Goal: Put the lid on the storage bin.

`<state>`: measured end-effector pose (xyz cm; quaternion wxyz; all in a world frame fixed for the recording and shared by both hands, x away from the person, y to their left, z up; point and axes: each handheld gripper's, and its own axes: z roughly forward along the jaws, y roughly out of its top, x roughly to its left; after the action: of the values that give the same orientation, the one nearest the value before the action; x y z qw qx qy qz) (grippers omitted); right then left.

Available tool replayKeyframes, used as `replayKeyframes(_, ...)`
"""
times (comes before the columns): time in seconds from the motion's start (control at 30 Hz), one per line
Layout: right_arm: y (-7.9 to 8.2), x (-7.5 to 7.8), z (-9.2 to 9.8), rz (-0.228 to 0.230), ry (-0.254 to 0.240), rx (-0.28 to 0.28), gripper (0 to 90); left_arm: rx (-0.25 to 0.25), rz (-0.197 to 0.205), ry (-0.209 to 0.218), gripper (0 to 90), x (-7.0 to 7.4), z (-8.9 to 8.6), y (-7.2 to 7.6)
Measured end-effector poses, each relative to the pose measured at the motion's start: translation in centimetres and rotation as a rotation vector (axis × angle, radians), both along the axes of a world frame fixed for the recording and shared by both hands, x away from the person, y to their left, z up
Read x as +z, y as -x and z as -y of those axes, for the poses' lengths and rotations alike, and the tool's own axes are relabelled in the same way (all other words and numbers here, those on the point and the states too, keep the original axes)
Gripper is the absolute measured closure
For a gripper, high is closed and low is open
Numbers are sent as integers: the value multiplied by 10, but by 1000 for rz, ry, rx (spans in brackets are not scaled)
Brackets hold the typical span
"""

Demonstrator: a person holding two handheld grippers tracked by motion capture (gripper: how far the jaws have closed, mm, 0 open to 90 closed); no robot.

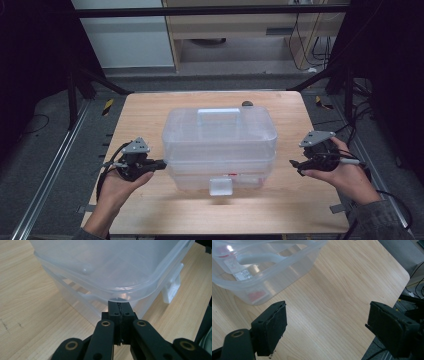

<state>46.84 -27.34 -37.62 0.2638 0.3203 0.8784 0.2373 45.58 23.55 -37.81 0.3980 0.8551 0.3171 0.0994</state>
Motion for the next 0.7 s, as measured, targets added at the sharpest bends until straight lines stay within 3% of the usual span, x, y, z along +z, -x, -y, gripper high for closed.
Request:
replayKeyframes(0.17, 0, -1, 0, 2, -4, 1, 160, 0, -5, 7, 897, -1, -1, 0)
replayKeyframes(0.33, -3, -3, -1, 2, -4, -6, 160, -1, -2, -21, 897, -3, -3, -2)
replayKeyframes(0.43, -5, -7, -1, 0, -4, -9, 157, 41, 12, -76, 896, -10, -10, -8)
replayKeyframes(0.7, -25, -26, -4, -27, -11, -43, 150, 159, 11, -106, 895, -25, -37, -36)
